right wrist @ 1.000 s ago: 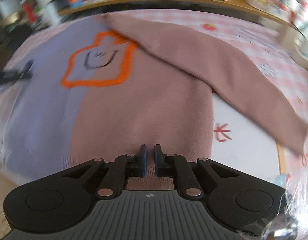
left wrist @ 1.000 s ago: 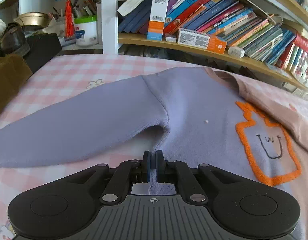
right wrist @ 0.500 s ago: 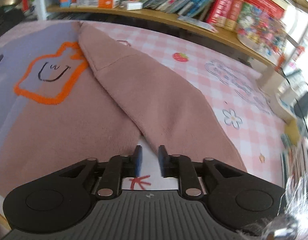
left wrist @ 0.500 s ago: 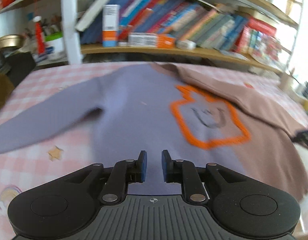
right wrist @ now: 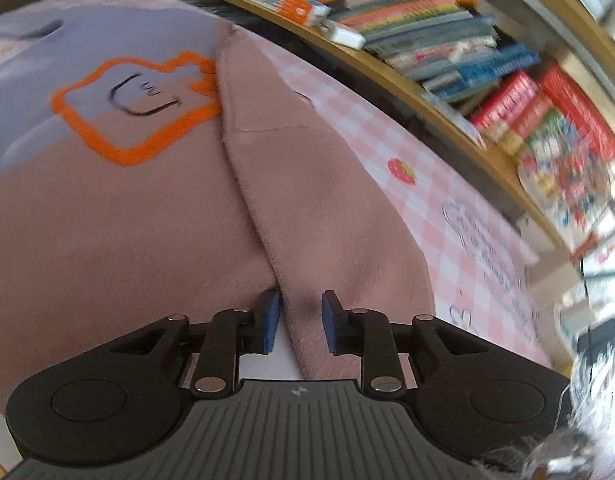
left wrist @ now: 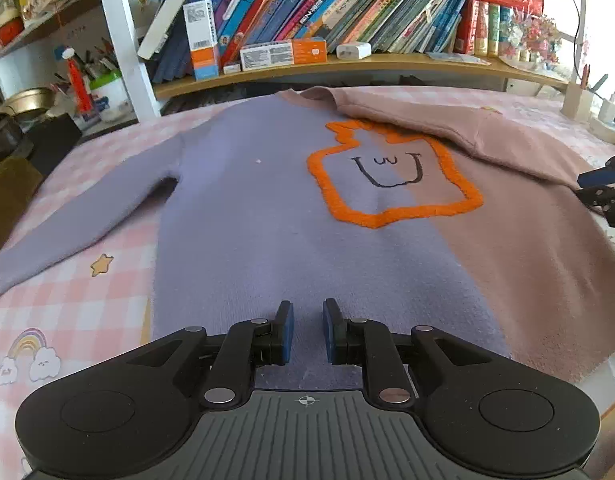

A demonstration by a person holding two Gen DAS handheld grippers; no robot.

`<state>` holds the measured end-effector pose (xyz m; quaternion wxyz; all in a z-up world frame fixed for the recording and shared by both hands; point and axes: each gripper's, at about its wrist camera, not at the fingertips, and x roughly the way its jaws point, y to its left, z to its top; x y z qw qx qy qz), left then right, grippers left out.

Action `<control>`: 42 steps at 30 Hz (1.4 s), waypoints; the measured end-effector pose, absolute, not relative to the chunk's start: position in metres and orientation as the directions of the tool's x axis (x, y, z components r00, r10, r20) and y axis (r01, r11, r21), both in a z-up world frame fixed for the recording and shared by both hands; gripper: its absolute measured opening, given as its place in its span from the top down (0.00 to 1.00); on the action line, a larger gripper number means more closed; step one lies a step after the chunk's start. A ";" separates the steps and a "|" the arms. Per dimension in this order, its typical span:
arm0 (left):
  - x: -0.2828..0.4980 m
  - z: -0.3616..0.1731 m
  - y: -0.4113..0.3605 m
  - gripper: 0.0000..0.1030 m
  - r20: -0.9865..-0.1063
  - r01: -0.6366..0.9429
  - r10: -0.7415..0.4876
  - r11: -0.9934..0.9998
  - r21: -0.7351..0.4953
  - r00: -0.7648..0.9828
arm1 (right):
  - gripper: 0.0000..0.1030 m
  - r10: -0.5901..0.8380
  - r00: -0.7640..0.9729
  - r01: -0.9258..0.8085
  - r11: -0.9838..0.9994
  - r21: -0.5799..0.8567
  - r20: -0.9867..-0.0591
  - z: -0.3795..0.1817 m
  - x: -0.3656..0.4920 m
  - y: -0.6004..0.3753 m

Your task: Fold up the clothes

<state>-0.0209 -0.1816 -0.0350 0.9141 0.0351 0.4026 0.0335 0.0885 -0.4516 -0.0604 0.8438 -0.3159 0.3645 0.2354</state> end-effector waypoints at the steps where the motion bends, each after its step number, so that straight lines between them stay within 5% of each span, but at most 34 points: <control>1: -0.021 -0.035 -0.184 0.83 -0.732 -0.039 0.099 0.994 0.098 0.674 | 0.96 0.170 0.627 -0.635 0.677 -0.373 -0.760 -0.061 0.088 -0.452; 9: -0.021 -0.035 -0.191 0.83 -0.737 -0.069 0.140 0.990 0.126 0.661 | 0.97 0.027 0.843 -0.405 0.690 -0.599 -0.538 -0.041 0.156 -0.477; 11: -0.020 -0.034 -0.192 0.83 -0.740 -0.066 0.144 0.989 0.134 0.657 | 0.87 -0.086 0.892 -0.262 0.701 -0.663 -0.444 -0.038 0.193 -0.481; 13: -0.019 -0.034 -0.193 0.83 -0.743 -0.062 0.148 0.988 0.143 0.653 | 0.60 -0.166 0.912 -0.158 0.703 -0.693 -0.375 -0.034 0.221 -0.485; 14: -0.018 -0.034 -0.194 0.83 -0.744 -0.061 0.151 0.987 0.147 0.651 | 0.60 -0.187 0.915 -0.127 0.706 -0.697 -0.357 -0.031 0.229 -0.487; 18: -0.019 -0.033 -0.193 0.83 -0.742 -0.076 0.156 0.987 0.141 0.652 | 0.58 -0.038 0.906 -0.234 0.787 -0.571 -0.423 -0.019 0.203 -0.486; 24: -0.020 -0.026 -0.186 0.83 -0.731 -0.107 0.175 0.984 0.139 0.660 | 0.58 0.200 0.744 -0.434 0.870 -0.233 -0.637 -0.025 0.150 -0.482; 30: -0.030 -0.015 -0.157 0.83 -0.709 -0.224 0.265 0.963 0.153 0.654 | 0.57 0.334 0.559 -0.404 0.909 0.103 -0.759 -0.037 0.098 -0.495; 32: -0.032 -0.016 -0.145 0.81 -0.713 -0.269 0.282 0.954 0.135 0.641 | 0.55 0.351 0.516 -0.401 0.905 0.141 -0.782 -0.042 0.084 -0.494; 35: -0.034 -0.022 -0.129 0.61 -0.726 -0.314 0.270 0.946 0.078 0.633 | 0.51 0.364 0.463 -0.431 0.889 0.154 -0.808 -0.048 0.065 -0.486; 38: -0.030 -0.030 -0.119 0.60 -0.742 -0.310 0.226 0.950 0.026 0.631 | 0.53 0.333 0.466 -0.416 0.900 0.129 -0.820 -0.050 0.051 -0.482; 42: -0.024 -0.037 -0.112 0.60 -0.754 -0.290 0.183 0.957 -0.011 0.631 | 0.70 0.297 0.468 -0.395 0.913 0.103 -0.832 -0.050 0.034 -0.478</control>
